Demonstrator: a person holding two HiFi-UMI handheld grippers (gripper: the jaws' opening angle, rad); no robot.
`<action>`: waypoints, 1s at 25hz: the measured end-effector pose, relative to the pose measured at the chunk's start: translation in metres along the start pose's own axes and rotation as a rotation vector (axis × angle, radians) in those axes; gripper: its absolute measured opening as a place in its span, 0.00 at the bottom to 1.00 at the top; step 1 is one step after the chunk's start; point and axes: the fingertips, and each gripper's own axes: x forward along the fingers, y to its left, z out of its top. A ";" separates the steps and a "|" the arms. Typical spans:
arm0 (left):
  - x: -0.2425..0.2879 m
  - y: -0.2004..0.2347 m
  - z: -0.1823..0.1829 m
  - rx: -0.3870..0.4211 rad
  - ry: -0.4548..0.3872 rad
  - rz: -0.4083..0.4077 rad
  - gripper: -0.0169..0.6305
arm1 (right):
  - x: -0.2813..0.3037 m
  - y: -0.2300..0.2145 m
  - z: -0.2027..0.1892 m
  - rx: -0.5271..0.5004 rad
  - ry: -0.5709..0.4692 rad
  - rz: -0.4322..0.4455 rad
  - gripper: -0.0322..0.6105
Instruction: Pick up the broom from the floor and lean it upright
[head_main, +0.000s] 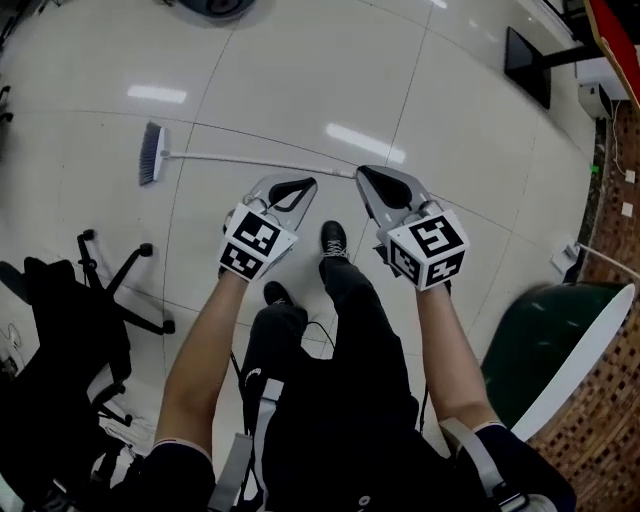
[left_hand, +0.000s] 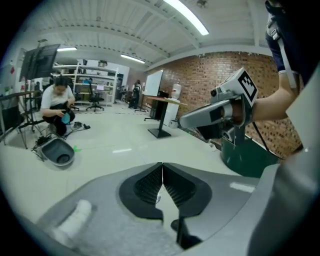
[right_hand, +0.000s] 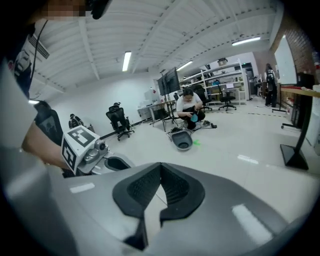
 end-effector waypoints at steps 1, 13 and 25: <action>0.015 -0.001 -0.014 0.021 0.028 -0.039 0.04 | 0.001 -0.009 -0.012 0.018 -0.008 -0.030 0.06; 0.200 -0.001 -0.197 0.166 0.255 -0.244 0.23 | 0.049 -0.112 -0.166 0.086 -0.065 -0.149 0.06; 0.334 0.037 -0.352 0.353 0.402 -0.340 0.27 | 0.120 -0.155 -0.293 0.068 -0.046 -0.114 0.06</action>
